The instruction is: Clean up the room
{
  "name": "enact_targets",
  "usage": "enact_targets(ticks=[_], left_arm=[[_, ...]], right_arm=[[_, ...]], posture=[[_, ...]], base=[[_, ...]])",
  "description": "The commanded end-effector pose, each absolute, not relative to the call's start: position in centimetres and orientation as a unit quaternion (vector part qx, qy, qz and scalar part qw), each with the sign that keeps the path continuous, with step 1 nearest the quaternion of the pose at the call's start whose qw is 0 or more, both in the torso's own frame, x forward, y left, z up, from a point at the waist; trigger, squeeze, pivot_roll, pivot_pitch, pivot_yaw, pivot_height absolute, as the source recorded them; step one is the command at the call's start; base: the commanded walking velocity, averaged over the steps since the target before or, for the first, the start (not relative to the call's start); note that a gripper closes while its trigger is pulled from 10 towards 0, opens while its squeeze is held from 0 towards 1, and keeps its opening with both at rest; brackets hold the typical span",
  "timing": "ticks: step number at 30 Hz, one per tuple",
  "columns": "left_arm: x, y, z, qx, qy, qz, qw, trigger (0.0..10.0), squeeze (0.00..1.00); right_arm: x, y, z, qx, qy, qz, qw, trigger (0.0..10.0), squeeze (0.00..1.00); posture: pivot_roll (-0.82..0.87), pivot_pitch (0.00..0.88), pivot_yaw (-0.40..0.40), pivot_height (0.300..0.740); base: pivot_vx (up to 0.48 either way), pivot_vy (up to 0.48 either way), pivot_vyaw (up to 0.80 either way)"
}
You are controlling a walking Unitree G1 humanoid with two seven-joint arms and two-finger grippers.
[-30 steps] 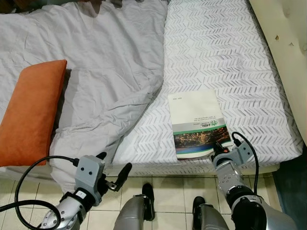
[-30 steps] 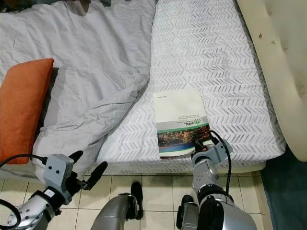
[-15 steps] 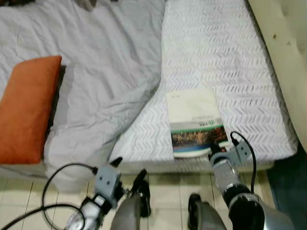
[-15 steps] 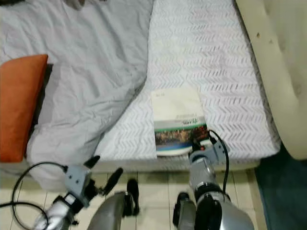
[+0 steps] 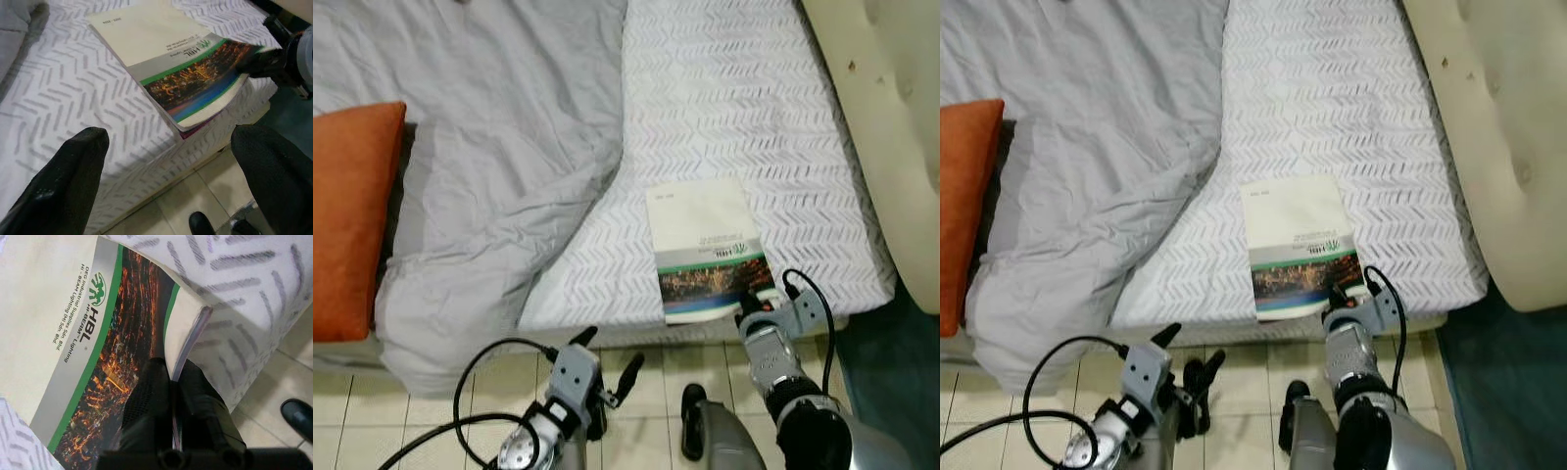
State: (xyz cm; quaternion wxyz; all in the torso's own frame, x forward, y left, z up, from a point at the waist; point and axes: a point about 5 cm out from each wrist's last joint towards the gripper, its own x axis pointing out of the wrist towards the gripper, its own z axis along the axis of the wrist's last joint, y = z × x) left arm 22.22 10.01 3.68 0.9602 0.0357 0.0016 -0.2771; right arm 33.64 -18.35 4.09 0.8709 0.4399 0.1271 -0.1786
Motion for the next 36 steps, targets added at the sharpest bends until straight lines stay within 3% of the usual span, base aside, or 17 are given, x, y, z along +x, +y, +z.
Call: enact_targets(ticks=[1,8,10,13,15,16,17,23,30,34,35,36], left_arm=[[21.3,10.6,2.4,0.038,0.023,-0.272,0.961,10.0,0.00],[21.6,11.6,2.1,0.049,0.012,-0.256,0.965,10.0,0.00],[21.7,11.9,1.9,0.051,0.012,-0.251,0.967,10.0,0.00],[21.7,12.0,1.9,0.052,0.012,-0.249,0.967,10.0,0.00],[21.7,12.0,1.8,0.053,0.010,-0.248,0.967,10.0,0.00],[21.7,12.0,1.9,0.053,0.009,-0.248,0.967,10.0,0.00],[21.7,12.0,1.9,0.054,0.008,-0.247,0.967,10.0,0.00],[21.9,12.1,1.8,0.056,0.002,-0.246,0.968,10.0,0.00],[22.1,12.2,1.9,0.060,-0.004,-0.244,0.968,10.0,0.00],[22.0,12.2,1.9,0.060,-0.007,-0.244,0.968,10.0,0.00],[22.0,12.2,1.9,0.060,-0.007,-0.244,0.968,10.0,0.00],[22.0,12.2,1.9,0.060,-0.007,-0.244,0.968,10.0,0.00]], right_arm=[[32.5,-18.1,2.4,0.463,0.155,-0.205,0.849,0.0,0.00],[32.5,-17.5,2.4,0.487,0.155,-0.203,0.835,0.0,0.00],[32.6,-17.3,2.4,0.487,0.157,-0.199,0.835,0.0,0.21],[32.6,-17.2,2.4,0.486,0.159,-0.198,0.836,0.0,0.24],[32.6,-17.1,2.4,0.479,0.162,-0.194,0.841,0.0,0.82],[32.6,-17.1,2.4,0.476,0.163,-0.193,0.843,0.0,0.86],[32.6,-17.1,2.4,0.472,0.164,-0.191,0.845,0.0,0.99],[32.8,-16.9,2.7,0.475,0.162,-0.190,0.844,0.0,1.00],[33.3,-16.3,3.2,0.511,0.151,-0.196,0.823,0.0,1.00],[33.6,-16.1,3.4,0.499,0.157,-0.192,0.831,0.0,1.00],[33.6,-16.0,3.5,0.495,0.159,-0.190,0.833,1.2,1.00],[33.6,-16.0,3.5,0.492,0.161,-0.189,0.834,1.2,1.00]], posture=[[0.06,0.497,0.033,0.740],[0.08,0.485,0.033,0.740],[0.08,0.483,0.032,0.740],[0.08,0.481,0.032,0.740],[0.08,0.478,0.031,0.740],[0.08,0.478,0.031,0.740],[0.08,0.478,0.031,0.740],[0.09,0.478,0.032,0.740],[0.09,0.476,0.033,0.740],[0.10,0.474,0.034,0.740],[0.10,0.474,0.033,0.740],[0.10,0.474,0.033,0.740]], base=[[0.000,0.000,0.00],[0.000,0.000,0.00],[0.000,0.000,0.00],[0.000,0.000,0.00],[0.000,0.000,0.00],[0.000,0.000,0.00],[0.000,0.000,0.00],[0.000,0.000,0.00],[0.000,0.000,0.00],[0.000,0.000,0.00],[0.000,0.000,0.00],[0.000,0.000,0.00]])
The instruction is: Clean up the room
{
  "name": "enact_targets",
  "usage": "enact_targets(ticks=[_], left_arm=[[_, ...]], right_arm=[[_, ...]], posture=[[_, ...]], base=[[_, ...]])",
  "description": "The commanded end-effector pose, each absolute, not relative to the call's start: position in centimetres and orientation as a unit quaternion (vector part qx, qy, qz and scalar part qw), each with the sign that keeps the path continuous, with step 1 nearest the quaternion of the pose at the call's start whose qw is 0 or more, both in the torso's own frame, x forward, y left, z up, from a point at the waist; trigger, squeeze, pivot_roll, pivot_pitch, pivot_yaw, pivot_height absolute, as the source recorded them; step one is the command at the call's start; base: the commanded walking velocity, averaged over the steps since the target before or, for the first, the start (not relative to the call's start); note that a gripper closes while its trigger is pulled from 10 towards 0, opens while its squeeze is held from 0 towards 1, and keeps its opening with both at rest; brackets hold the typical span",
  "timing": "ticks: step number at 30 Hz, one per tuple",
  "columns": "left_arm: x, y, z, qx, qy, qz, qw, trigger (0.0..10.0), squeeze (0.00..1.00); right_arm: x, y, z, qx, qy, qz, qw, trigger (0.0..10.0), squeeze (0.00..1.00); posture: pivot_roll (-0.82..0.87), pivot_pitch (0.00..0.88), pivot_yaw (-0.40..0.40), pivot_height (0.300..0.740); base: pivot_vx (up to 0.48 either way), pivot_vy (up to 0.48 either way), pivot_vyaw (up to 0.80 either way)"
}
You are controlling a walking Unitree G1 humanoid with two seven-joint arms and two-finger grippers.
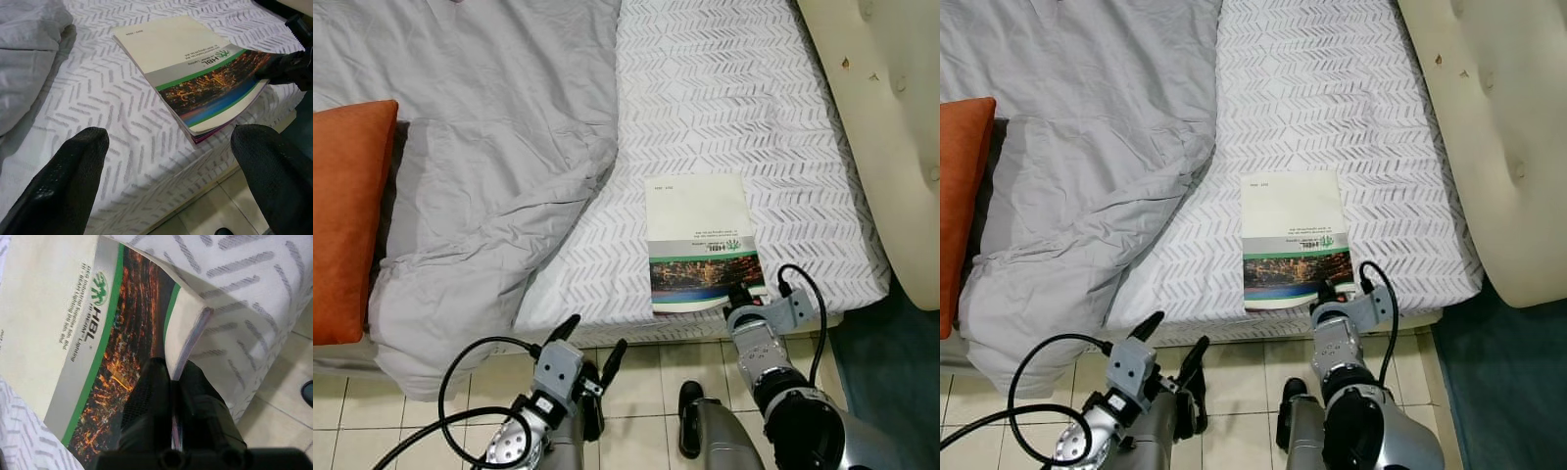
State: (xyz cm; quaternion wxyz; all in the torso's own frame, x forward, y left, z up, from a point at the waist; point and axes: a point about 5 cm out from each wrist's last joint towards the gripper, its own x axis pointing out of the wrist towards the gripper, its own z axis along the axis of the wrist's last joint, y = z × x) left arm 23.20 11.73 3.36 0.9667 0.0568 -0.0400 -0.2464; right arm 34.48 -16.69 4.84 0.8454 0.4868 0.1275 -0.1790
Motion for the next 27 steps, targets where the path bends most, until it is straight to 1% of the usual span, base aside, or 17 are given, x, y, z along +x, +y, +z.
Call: enact_targets(ticks=[1,7,12,15,16,18,23,25,27], left_arm=[[22.0,12.2,1.9,0.060,-0.007,-0.244,0.968,10.0,0.00],[22.1,12.2,1.9,0.061,-0.007,-0.241,0.969,10.0,0.00],[22.2,12.2,1.9,0.060,-0.009,-0.241,0.969,10.0,0.00],[22.2,12.1,1.9,0.059,-0.010,-0.241,0.969,10.0,0.00],[22.2,12.0,2.0,0.059,-0.010,-0.242,0.968,10.0,0.00],[22.2,12.0,2.0,0.059,-0.011,-0.242,0.968,10.0,0.00],[22.7,12.2,1.8,0.061,-0.007,-0.244,0.968,10.0,0.00],[23.3,12.2,1.7,0.063,-0.001,-0.245,0.967,10.0,0.00],[23.6,12.1,1.9,0.063,-0.004,-0.248,0.967,10.0,0.00]], right_arm=[[33.7,-16.0,3.6,0.490,0.161,-0.188,0.836,10.0,1.00],[33.7,-16.1,3.6,0.475,0.161,-0.185,0.845,10.0,1.00],[33.9,-15.9,3.8,0.480,0.158,-0.181,0.844,10.0,1.00],[34.0,-15.8,4.0,0.469,0.158,-0.177,0.851,10.0,1.00],[34.0,-16.0,4.1,0.451,0.158,-0.173,0.861,10.0,1.00],[34.1,-16.0,4.1,0.441,0.159,-0.171,0.866,10.0,1.00],[34.0,-16.8,4.2,0.400,0.161,-0.175,0.885,10.0,1.00],[33.9,-17.0,4.0,0.397,0.162,-0.179,0.885,10.0,1.00],[33.8,-17.4,4.0,0.392,0.159,-0.185,0.887,10.0,1.00]], posture=[[0.10,0.474,0.033,0.740],[0.09,0.472,0.029,0.740],[0.09,0.472,0.030,0.740],[0.09,0.469,0.029,0.740],[0.09,0.464,0.028,0.740],[0.09,0.464,0.028,0.740],[0.07,0.423,0.029,0.740],[0.05,0.364,0.037,0.740],[0.05,0.335,0.040,0.740]], base=[[0.000,0.000,0.00],[0.000,0.000,0.00],[0.000,0.000,0.00],[0.000,0.000,0.00],[0.000,0.000,0.00],[0.000,0.000,0.00],[0.000,0.000,0.00],[0.000,0.000,0.00],[0.000,0.000,0.00]])
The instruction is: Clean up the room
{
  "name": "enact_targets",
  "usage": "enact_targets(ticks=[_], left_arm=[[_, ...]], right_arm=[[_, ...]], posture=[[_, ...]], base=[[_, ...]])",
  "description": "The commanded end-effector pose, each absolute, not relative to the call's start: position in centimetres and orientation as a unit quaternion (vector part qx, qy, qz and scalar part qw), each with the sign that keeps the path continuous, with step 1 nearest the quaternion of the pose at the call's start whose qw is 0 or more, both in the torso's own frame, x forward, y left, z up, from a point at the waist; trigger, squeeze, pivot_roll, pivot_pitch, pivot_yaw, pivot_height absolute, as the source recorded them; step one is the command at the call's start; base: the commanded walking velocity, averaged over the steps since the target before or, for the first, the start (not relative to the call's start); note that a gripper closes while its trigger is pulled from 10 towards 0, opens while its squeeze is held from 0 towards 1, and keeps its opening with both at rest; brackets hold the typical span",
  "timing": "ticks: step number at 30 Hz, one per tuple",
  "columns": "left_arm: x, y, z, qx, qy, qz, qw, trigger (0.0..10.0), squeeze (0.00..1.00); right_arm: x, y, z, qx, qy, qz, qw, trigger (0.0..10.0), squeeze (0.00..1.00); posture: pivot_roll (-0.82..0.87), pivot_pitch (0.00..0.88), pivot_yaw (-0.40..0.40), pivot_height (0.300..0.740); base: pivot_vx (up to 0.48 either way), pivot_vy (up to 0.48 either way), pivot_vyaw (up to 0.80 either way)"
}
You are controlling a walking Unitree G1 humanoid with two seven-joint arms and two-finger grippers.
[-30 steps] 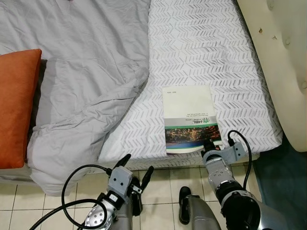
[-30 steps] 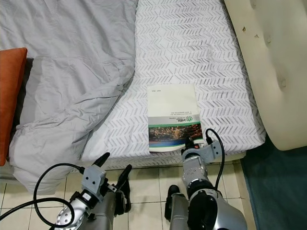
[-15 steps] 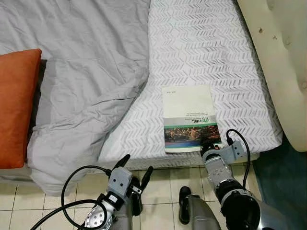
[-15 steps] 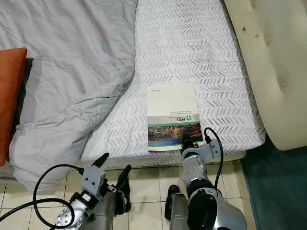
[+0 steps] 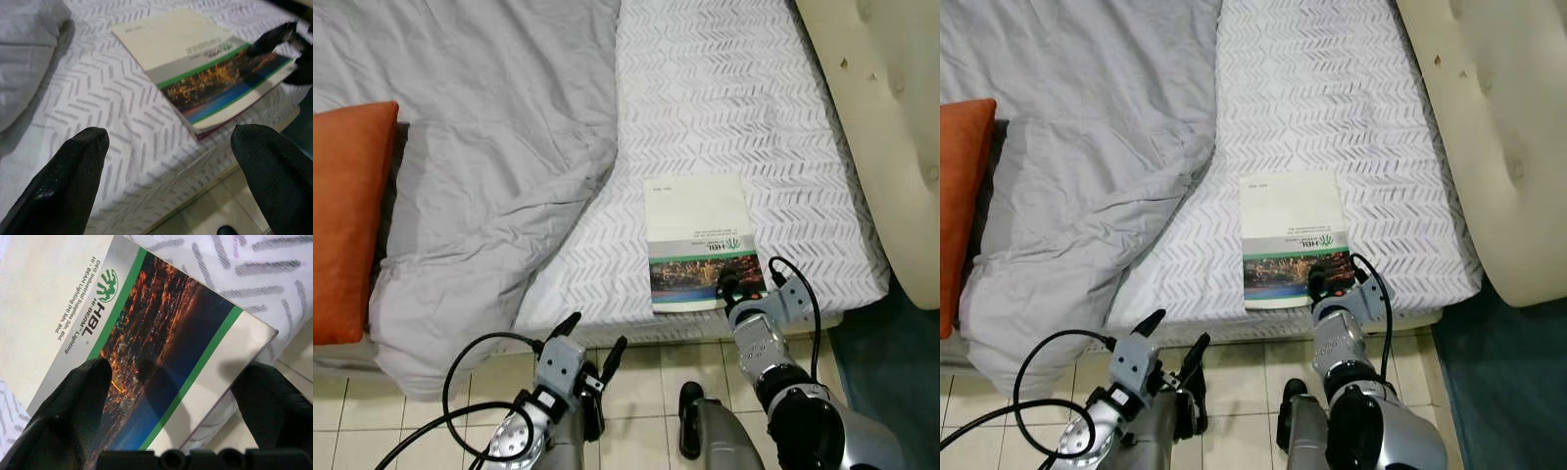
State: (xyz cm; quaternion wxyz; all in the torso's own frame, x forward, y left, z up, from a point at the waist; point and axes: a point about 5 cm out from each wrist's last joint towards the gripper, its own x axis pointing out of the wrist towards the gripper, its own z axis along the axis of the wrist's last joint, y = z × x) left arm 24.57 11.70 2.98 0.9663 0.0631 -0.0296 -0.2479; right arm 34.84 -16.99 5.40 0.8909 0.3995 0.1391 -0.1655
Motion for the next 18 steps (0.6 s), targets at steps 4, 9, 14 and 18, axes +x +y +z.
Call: enact_targets(ticks=[4,9,14,18], left_arm=[[24.9,12.4,2.6,0.056,-0.011,-0.242,0.968,10.0,0.00],[26.0,13.2,3.5,0.046,-0.024,-0.226,0.973,10.0,0.00],[27.4,14.4,3.7,0.037,-0.014,-0.198,0.979,10.0,0.00],[27.9,14.4,3.8,0.033,-0.009,-0.196,0.980,10.0,0.00]], right_arm=[[34.0,-18.4,4.5,0.371,0.142,-0.181,0.900,10.0,1.00],[34.3,-18.7,5.1,0.351,0.123,-0.153,0.916,10.0,1.00],[33.5,-19.5,4.4,0.338,0.118,-0.137,0.924,10.0,1.00],[32.6,-19.0,3.2,0.344,0.141,-0.134,0.919,10.0,1.00]], posture=[[0.01,0.215,0.048,0.740],[-0.02,0.112,0.054,0.740],[-0.05,0.000,0.064,0.740],[-0.06,0.000,0.068,0.740]], base=[[0.000,0.000,0.00],[0.000,0.000,0.00],[0.000,0.000,0.00],[0.000,0.000,0.00]])
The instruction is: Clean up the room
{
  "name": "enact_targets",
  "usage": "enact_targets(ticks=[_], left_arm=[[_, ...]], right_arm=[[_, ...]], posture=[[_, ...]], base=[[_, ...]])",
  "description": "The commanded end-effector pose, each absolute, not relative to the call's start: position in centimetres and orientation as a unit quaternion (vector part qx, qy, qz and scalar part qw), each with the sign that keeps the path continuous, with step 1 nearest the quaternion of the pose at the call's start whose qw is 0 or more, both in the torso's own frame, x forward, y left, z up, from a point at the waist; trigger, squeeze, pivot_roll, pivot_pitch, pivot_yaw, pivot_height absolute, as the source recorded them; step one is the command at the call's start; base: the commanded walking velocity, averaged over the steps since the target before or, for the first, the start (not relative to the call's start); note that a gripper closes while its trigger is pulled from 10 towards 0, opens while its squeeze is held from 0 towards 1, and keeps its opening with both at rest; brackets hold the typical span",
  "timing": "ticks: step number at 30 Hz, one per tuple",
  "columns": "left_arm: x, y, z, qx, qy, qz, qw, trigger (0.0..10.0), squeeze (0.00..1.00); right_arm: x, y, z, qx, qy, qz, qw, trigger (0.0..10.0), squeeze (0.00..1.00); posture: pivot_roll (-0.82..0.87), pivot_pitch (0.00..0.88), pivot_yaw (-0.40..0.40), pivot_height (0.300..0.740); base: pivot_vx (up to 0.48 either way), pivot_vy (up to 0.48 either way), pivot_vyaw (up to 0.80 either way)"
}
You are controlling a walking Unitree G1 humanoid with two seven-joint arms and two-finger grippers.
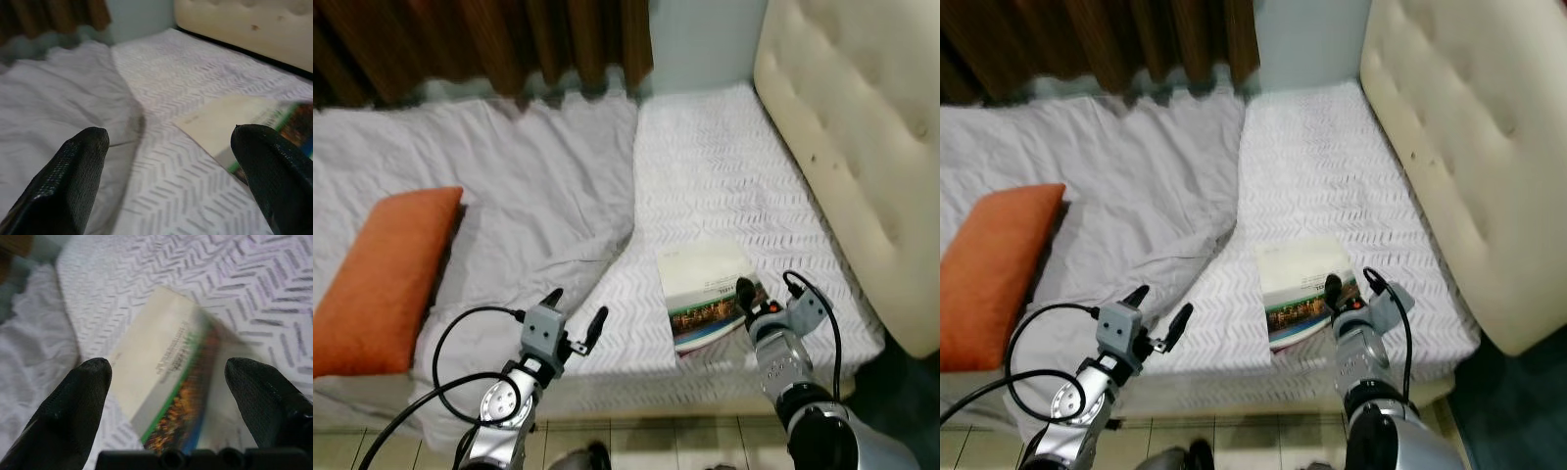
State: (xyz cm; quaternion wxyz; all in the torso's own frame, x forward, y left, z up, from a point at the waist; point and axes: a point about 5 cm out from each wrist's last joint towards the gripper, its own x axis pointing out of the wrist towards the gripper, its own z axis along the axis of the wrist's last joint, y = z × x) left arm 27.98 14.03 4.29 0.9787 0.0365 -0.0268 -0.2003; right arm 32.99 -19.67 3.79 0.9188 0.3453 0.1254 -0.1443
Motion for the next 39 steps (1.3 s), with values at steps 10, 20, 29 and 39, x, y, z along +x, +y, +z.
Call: enact_targets(ticks=[10,20,29,39], left_arm=[[28.0,13.6,3.3,0.027,0.002,-0.198,0.980,10.0,0.00],[27.3,17.7,4.7,0.054,-0.003,-0.072,0.996,10.0,0.00],[27.2,17.2,8.3,-0.022,-0.064,-0.049,0.996,10.0,0.00],[28.1,16.1,6.0,-0.073,0.036,-0.068,0.994,10.0,0.00]], right_arm=[[31.6,-16.6,1.5,0.370,0.189,-0.122,0.901,10.0,1.00],[31.4,-17.9,5.9,0.067,0.022,0.009,0.997,10.0,0.00],[24.4,-22.9,4.6,-0.071,-0.010,-0.088,0.994,10.0,0.00],[25.6,-20.9,4.6,0.007,0.037,-0.053,0.998,10.0,0.00]], posture=[[-0.05,0.000,0.065,0.740],[-0.04,0.000,0.039,0.740],[-0.03,0.000,0.018,0.740],[-0.07,0.000,0.034,0.740]], base=[[0.000,0.000,0.00],[0.000,0.000,0.00],[0.000,0.000,0.00],[0.000,0.124,0.00]])
